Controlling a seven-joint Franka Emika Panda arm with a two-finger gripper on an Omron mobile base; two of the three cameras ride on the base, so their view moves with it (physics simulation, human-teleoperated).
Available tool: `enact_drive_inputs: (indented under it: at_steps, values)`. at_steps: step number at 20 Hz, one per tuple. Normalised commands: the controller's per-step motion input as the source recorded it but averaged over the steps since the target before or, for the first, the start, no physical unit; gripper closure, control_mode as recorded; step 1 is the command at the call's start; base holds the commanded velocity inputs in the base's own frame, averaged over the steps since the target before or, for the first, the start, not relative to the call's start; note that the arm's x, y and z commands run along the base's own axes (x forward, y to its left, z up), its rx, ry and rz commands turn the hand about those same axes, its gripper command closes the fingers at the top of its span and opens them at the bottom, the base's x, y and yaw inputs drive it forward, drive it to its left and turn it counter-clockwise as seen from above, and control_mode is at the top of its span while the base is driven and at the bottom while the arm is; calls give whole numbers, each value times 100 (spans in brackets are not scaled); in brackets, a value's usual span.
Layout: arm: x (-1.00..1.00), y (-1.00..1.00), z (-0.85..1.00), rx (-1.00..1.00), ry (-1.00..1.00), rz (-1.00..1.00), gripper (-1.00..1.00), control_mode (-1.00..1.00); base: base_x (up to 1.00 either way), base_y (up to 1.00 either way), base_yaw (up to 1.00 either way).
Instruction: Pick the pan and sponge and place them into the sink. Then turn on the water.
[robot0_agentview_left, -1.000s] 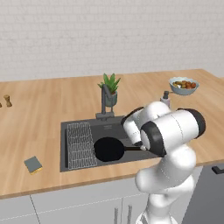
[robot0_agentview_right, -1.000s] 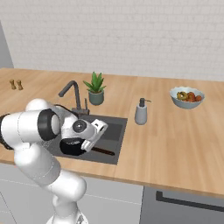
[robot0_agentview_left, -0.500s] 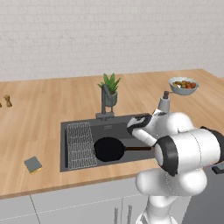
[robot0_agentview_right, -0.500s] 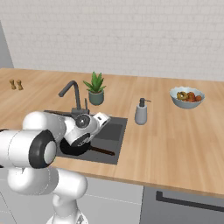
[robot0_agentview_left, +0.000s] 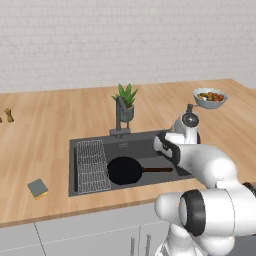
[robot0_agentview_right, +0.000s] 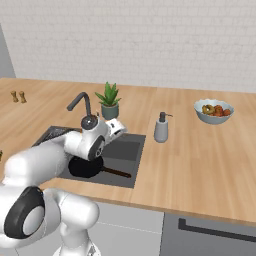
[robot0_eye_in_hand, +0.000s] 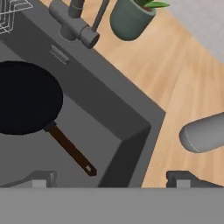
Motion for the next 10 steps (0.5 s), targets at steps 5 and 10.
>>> enact_drive_inputs:
  at_steps: [5,10]
  values:
    - [-17,0,97,24,19,-21,-100,-100,0,0,0]
    - [-45,1,73,30,22,-22,-100,-100,0,0,0]
